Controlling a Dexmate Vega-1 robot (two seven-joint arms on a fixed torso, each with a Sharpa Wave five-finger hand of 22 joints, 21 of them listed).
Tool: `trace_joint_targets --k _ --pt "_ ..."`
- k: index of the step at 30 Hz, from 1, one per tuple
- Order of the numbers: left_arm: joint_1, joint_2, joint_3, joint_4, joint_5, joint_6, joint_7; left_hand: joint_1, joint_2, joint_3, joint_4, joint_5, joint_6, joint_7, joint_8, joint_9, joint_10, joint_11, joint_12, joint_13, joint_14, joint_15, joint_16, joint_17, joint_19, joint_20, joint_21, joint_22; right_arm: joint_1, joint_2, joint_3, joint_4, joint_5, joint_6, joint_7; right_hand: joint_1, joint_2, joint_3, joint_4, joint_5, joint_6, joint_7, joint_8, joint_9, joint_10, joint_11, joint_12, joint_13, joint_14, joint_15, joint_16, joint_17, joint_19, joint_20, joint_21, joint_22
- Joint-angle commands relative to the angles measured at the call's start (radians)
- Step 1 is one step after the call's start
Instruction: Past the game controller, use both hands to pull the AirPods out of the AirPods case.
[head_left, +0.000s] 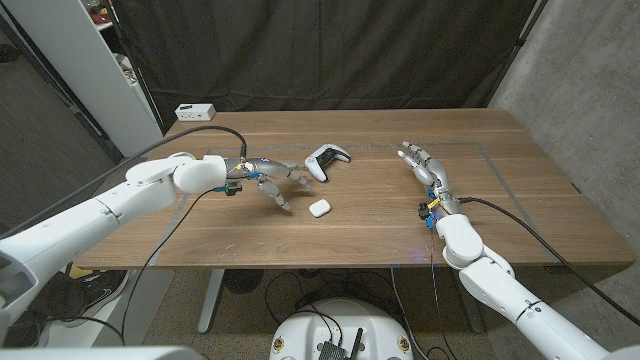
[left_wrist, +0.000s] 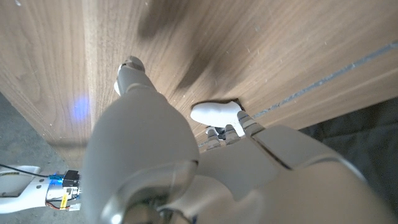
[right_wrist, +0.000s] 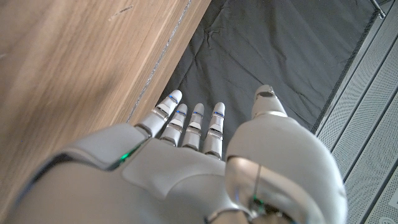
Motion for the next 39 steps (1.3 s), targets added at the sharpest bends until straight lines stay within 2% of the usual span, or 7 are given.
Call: trace_joint_targets --k 1,11,12,15,24,29,39 --pt "-0.138 -0.048 0.053 0.021 0.188 -0.138 -0.109 -0.007 0.01 -0.011 0.005 0.0 0.003 -0.001 0.003 0.002 -0.048 0.005 0.003 0.0 -0.104 -0.002 0.0 0.002 -0.024 0.012 -0.003 0.001 -0.004 -0.018 0.005 -0.018 0.01 -0.01 0.02 0.005 0.008 0.004 0.0 0.007 0.003 -0.001 -0.004 0.002 0.007 0.001 0.005 0.004 -0.002 -0.06 0.005 -0.001 -0.005 0.002 0.007 0.004" --pt "-0.195 -0.079 0.076 0.07 0.206 -0.245 -0.148 -0.023 0.008 -0.018 0.015 -0.003 -0.026 0.006 -0.005 0.002 -0.058 0.006 0.002 -0.001 -0.114 -0.001 -0.001 0.003 -0.039 0.018 -0.002 0.0 0.029 -0.015 -0.003 0.014 0.028 -0.011 0.052 0.004 0.007 0.004 0.0 0.007 0.002 -0.001 -0.005 0.002 0.007 0.002 0.005 0.004 -0.002 -0.062 0.004 -0.001 -0.01 0.004 0.005 0.004" --pt "-0.202 -0.086 0.084 0.083 0.233 -0.266 -0.133 -0.029 0.004 -0.021 0.018 -0.006 -0.065 0.008 -0.015 0.0 -0.06 0.008 0.004 -0.001 -0.115 -0.002 0.0 0.003 -0.043 0.016 0.0 0.0 0.035 -0.012 -0.007 0.02 0.026 -0.008 0.054 0.004 0.007 0.004 0.0 0.007 0.002 -0.002 -0.005 0.002 0.007 0.001 0.005 0.004 -0.002 -0.061 0.005 -0.001 -0.01 0.003 0.006 0.004" --pt "-0.206 -0.101 0.091 0.102 0.249 -0.286 -0.116 -0.041 0.004 -0.023 0.026 -0.011 -0.112 0.004 -0.02 0.0 -0.063 0.007 0.005 -0.001 -0.118 -0.007 0.001 0.003 -0.044 0.014 0.003 0.0 0.036 -0.011 -0.008 0.021 0.026 -0.008 0.052 0.004 0.007 0.004 0.0 0.007 0.002 -0.002 -0.005 0.002 0.008 0.0 0.005 0.004 -0.002 -0.061 0.005 -0.001 -0.011 0.004 0.005 0.004" --pt "-0.173 -0.105 0.086 0.109 0.353 -0.311 0.025 -0.055 0.011 -0.02 0.036 -0.021 -0.078 0.002 0.004 0.001 -0.062 -0.001 0.009 -0.002 -0.121 -0.01 0.002 0.002 -0.059 0.018 0.001 0.0 0.02 -0.02 -0.001 -0.007 0.029 -0.03 0.037 0.005 0.008 0.004 0.0 0.007 0.003 -0.001 -0.004 0.003 0.008 0.0 0.005 0.004 -0.001 -0.062 0.005 -0.001 -0.013 0.005 0.005 0.004" --pt "-0.161 -0.109 0.091 0.122 0.348 -0.308 0.041 -0.05 0.02 -0.013 0.036 -0.029 -0.063 -0.004 0.011 0.001 -0.05 -0.013 0.015 -0.001 -0.117 -0.022 0.003 0.002 -0.061 0.012 0.003 0.0 0.012 -0.025 -0.001 -0.017 0.029 -0.038 0.034 0.004 0.008 0.004 0.0 0.007 0.003 -0.001 -0.004 0.003 0.008 -0.001 0.005 0.005 -0.002 -0.062 0.005 -0.001 -0.014 0.005 0.005 0.004" --pt "-0.138 -0.121 0.093 0.133 0.332 -0.282 0.062 -0.052 0.025 -0.009 0.039 -0.046 -0.033 0.018 0.023 0.001 -0.04 -0.01 0.022 -0.001 -0.106 -0.024 0.007 0.001 -0.059 0.018 0.007 0.0 0.001 -0.024 0.002 -0.015 0.033 -0.027 0.03 0.001 0.008 0.003 0.002 0.007 0.003 0.0 -0.005 0.003 0.01 -0.005 0.006 0.005 -0.001 -0.062 0.006 -0.001 -0.017 0.006 0.004 0.004"
